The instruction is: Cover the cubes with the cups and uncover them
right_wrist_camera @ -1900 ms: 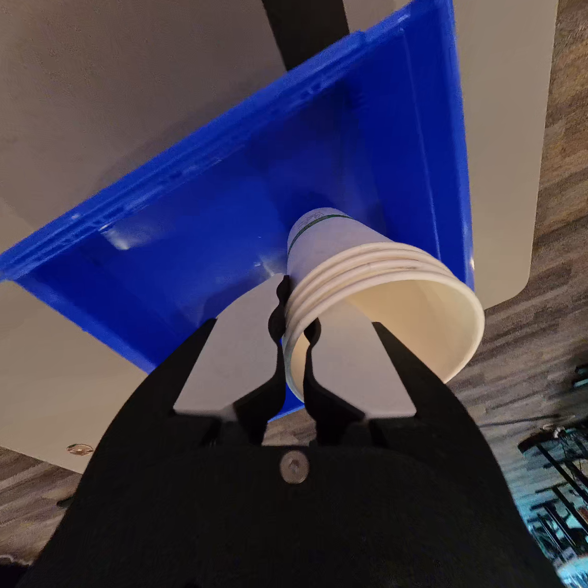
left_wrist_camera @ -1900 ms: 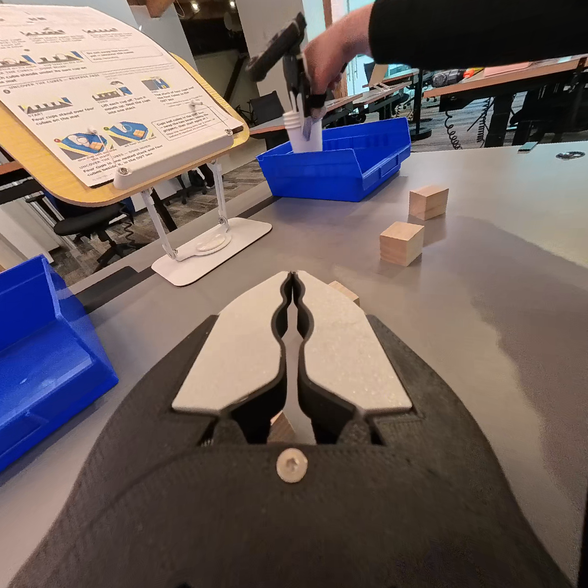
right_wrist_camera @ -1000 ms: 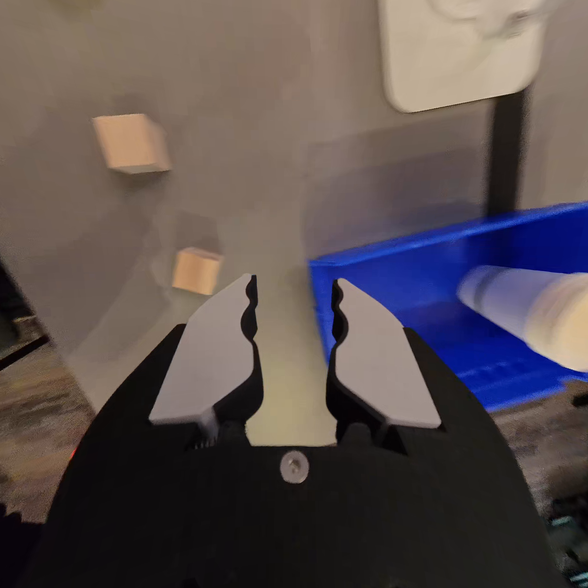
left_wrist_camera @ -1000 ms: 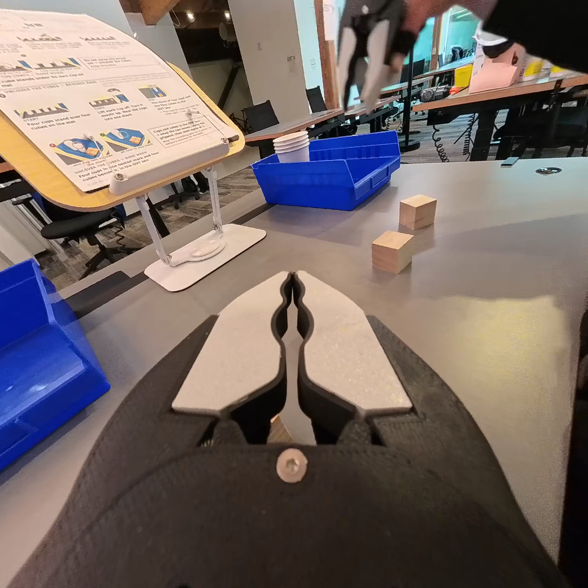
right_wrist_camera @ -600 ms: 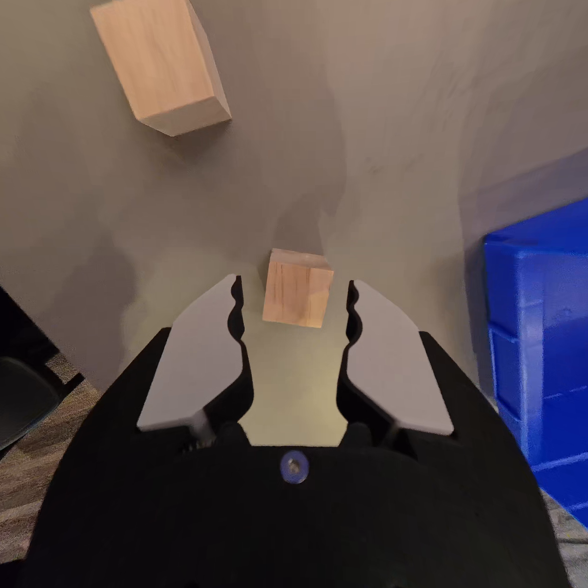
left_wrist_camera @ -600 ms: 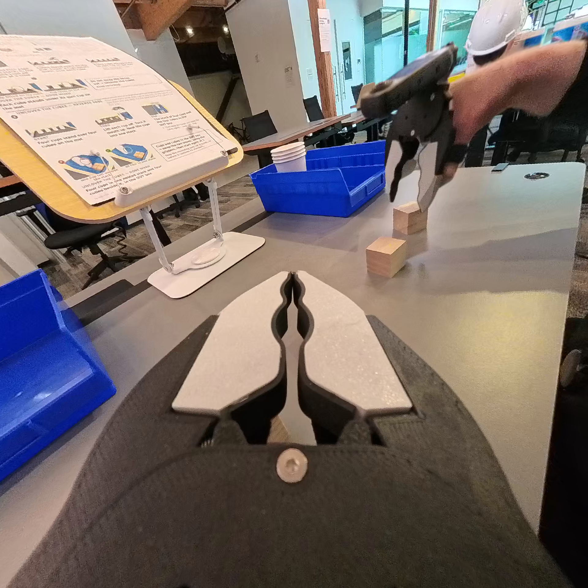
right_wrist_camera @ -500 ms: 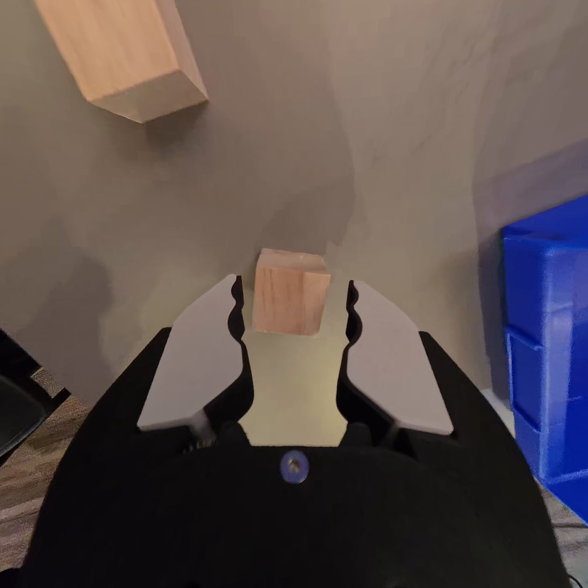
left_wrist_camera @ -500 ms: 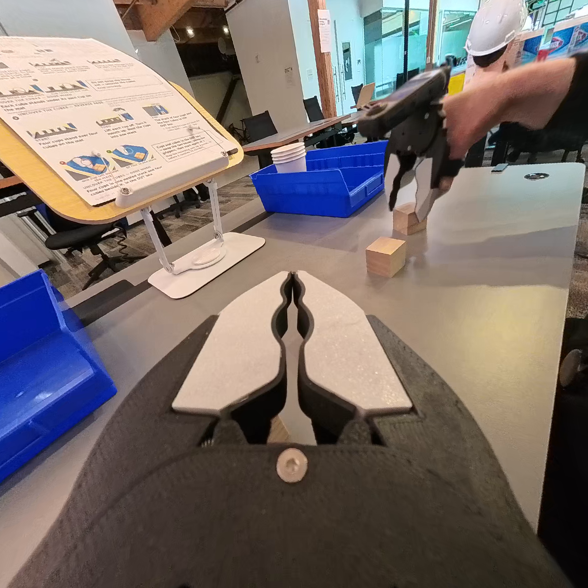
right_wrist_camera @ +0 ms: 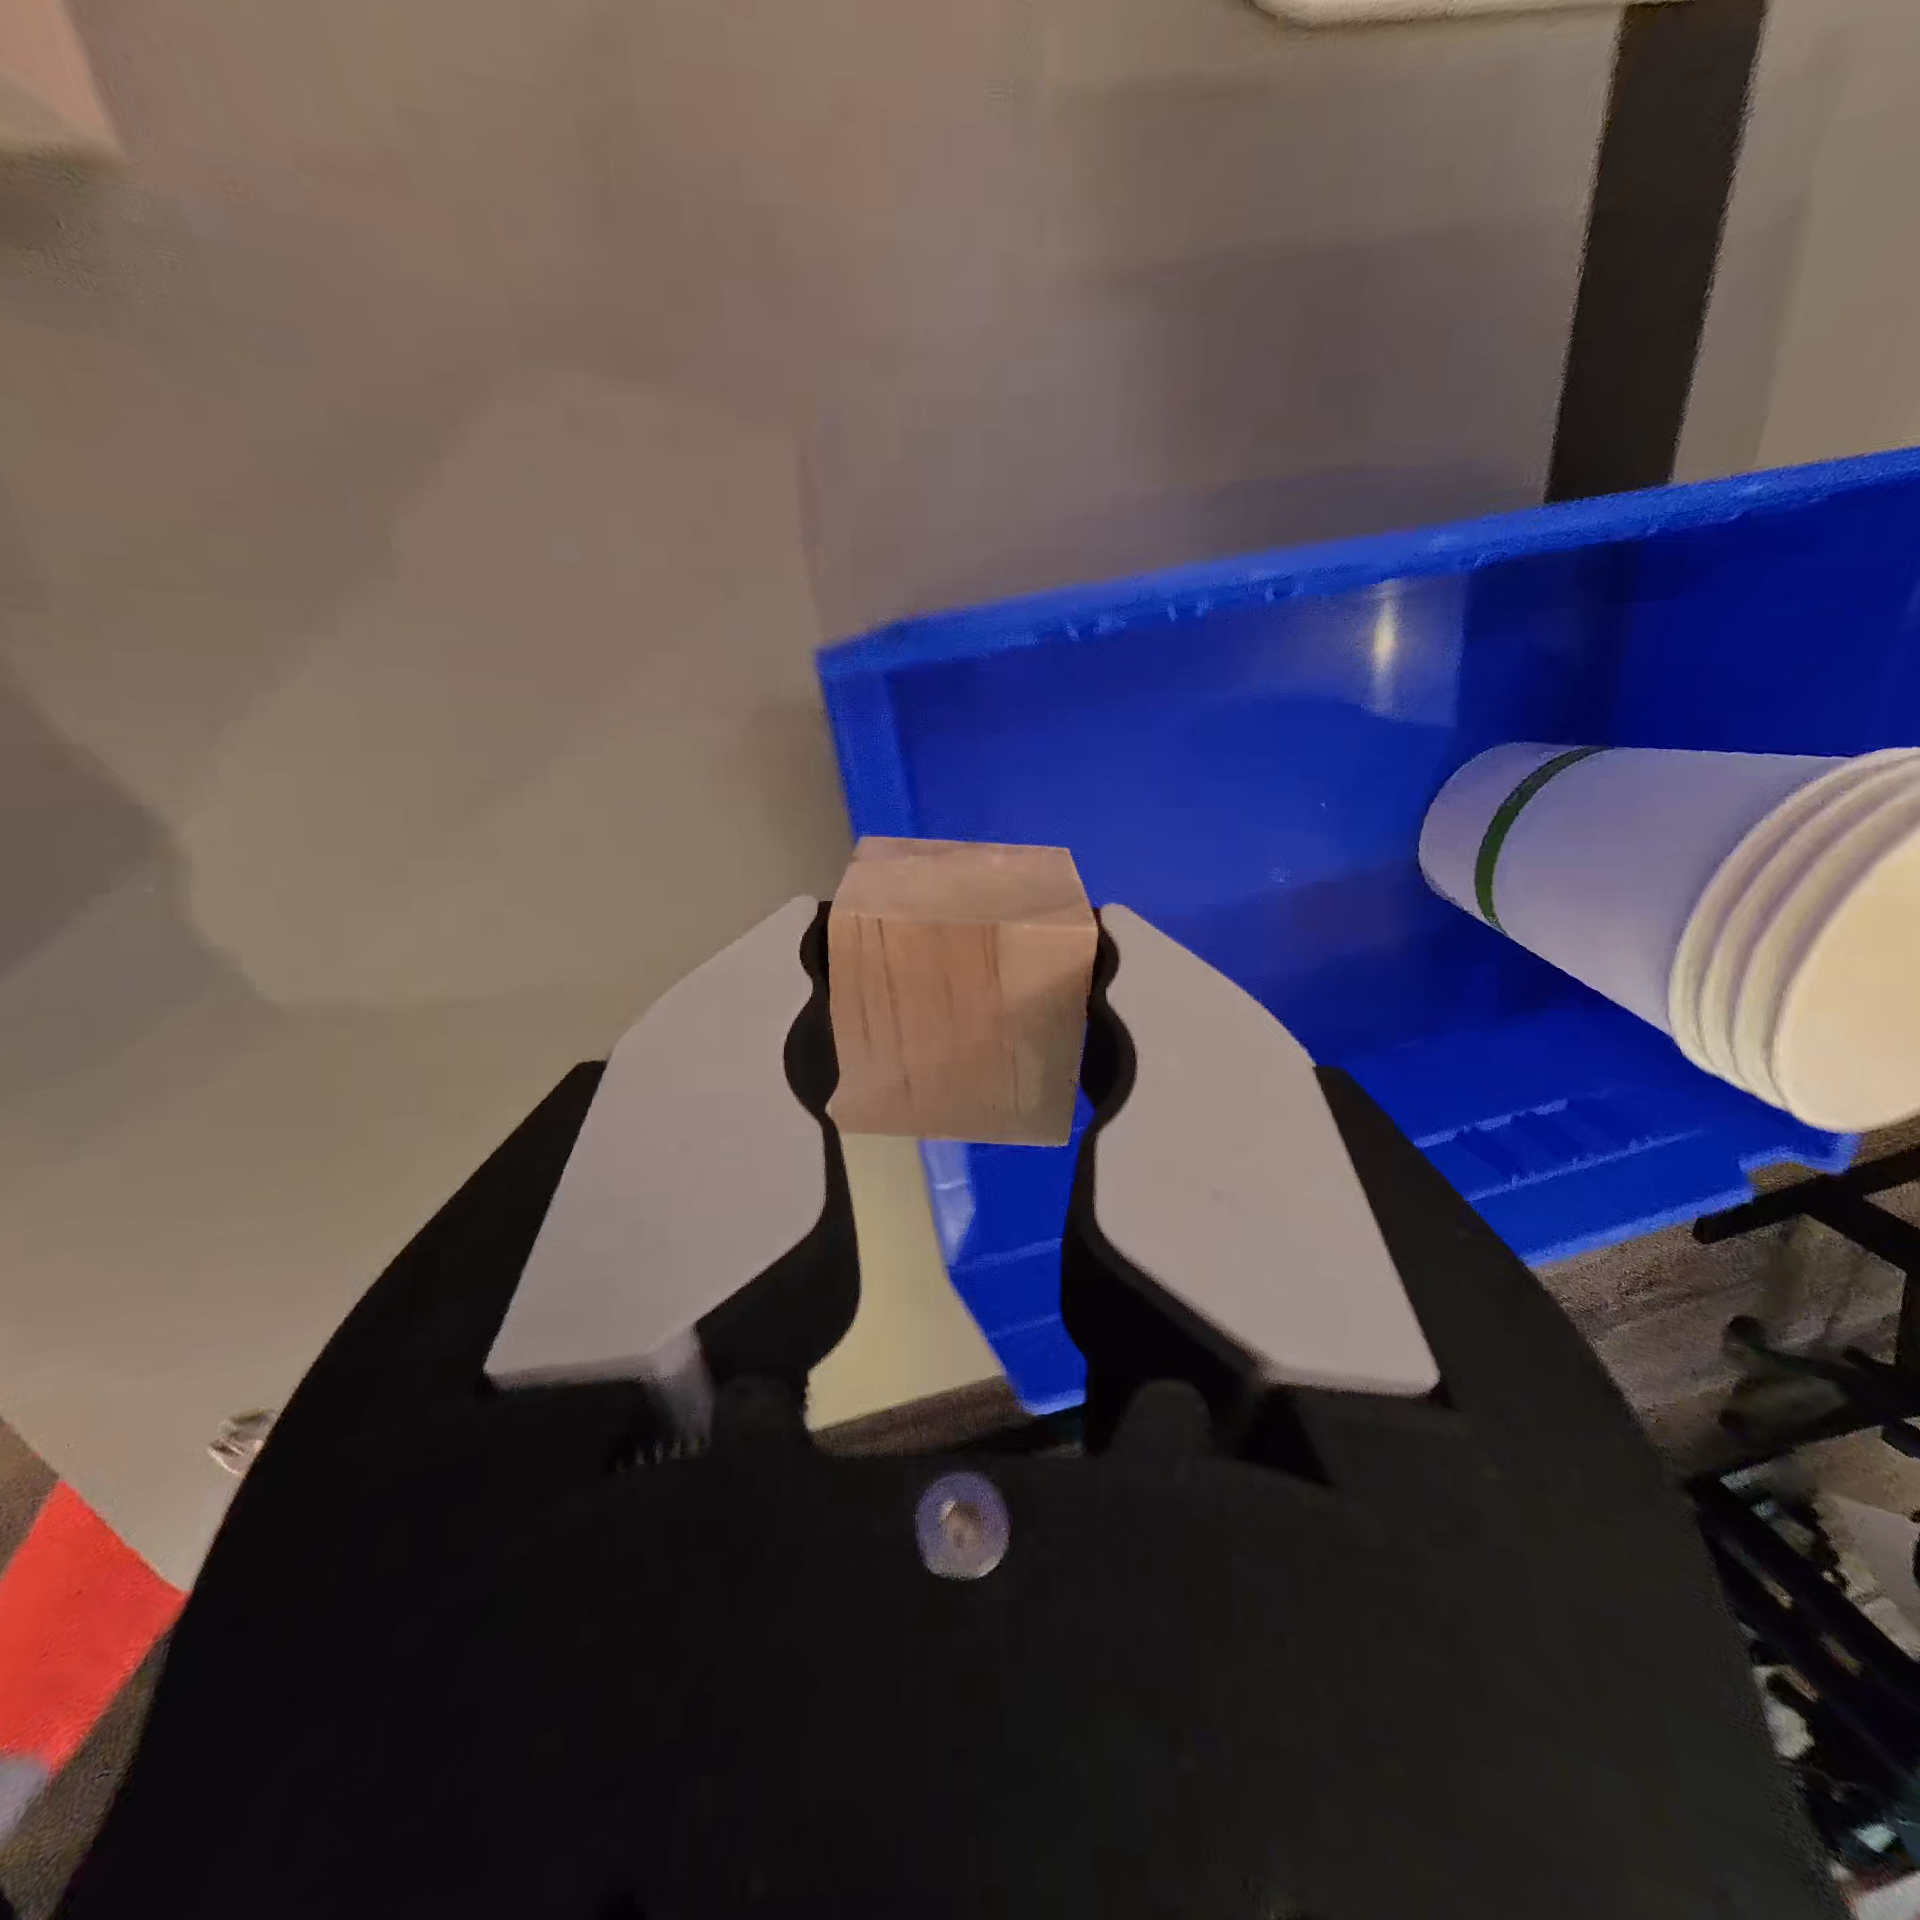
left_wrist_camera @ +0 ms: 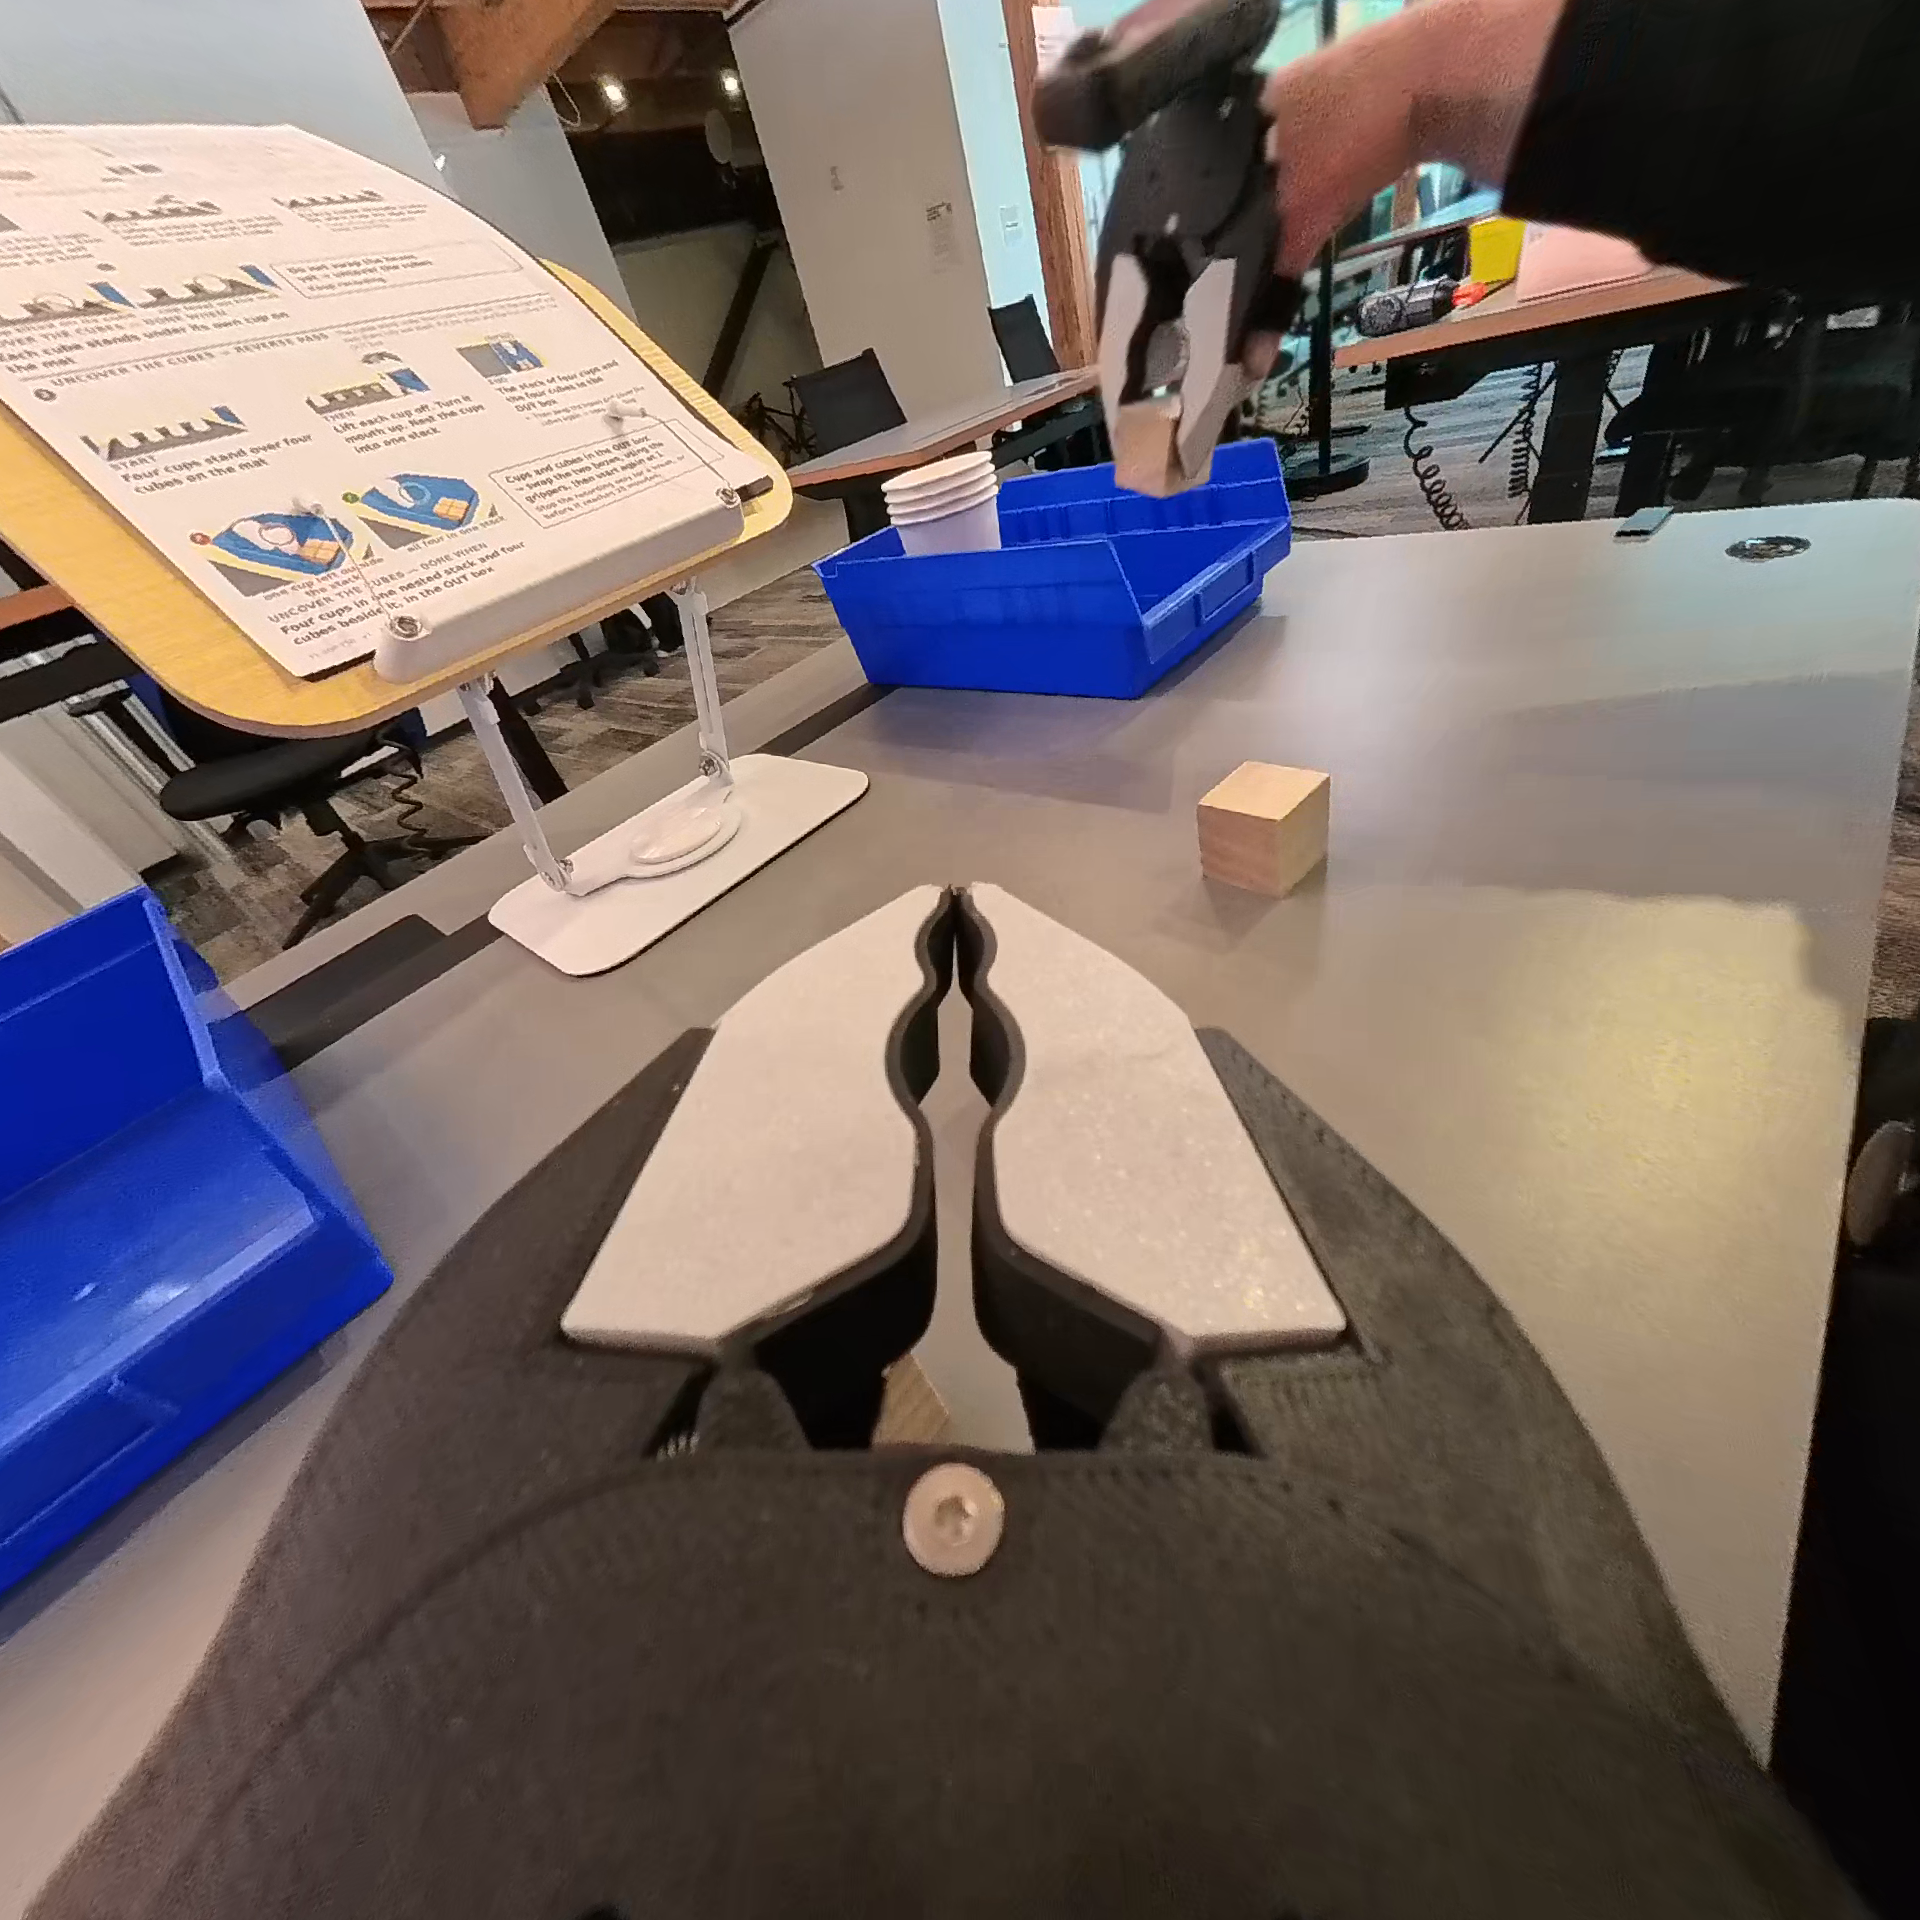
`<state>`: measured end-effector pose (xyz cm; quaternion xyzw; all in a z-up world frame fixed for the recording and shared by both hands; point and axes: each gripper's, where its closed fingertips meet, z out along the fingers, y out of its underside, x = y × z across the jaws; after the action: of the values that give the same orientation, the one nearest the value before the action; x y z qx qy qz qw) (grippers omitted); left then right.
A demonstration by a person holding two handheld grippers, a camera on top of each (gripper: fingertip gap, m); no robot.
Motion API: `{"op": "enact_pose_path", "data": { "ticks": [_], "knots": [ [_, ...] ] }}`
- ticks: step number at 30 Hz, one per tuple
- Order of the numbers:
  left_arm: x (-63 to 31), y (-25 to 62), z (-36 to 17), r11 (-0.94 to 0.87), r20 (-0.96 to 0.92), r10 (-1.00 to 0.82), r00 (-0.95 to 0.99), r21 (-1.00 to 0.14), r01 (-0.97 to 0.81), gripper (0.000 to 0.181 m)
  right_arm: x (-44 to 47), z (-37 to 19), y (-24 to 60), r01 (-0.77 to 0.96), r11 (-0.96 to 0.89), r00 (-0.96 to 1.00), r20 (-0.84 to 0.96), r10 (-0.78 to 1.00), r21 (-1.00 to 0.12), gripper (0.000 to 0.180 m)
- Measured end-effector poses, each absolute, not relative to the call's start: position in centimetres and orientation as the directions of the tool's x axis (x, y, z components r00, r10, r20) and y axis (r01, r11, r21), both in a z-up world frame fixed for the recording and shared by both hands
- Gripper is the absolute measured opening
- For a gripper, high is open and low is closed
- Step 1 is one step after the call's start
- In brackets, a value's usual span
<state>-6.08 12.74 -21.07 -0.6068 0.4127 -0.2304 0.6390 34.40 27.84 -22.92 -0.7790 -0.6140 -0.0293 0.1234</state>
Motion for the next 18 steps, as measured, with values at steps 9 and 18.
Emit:
{"op": "enact_pose_path", "data": {
  "ticks": [9, 18],
  "knots": [
    [-5.6, 13.1, -21.6, 0.154, -0.260, -0.793, 0.552, -0.961, -0.231, 0.000, 36.6, -30.9, 31.4, 0.988, -0.153, 0.153, -0.003, 0.988, -0.013, 0.046],
    [-5.1, 13.4, -22.0, 0.141, -0.251, -0.801, 0.544, -0.961, -0.237, 0.000, 37.7, -31.9, 31.8, 0.983, -0.182, 0.183, -0.047, 0.982, 0.015, 0.059]
  ]
}}
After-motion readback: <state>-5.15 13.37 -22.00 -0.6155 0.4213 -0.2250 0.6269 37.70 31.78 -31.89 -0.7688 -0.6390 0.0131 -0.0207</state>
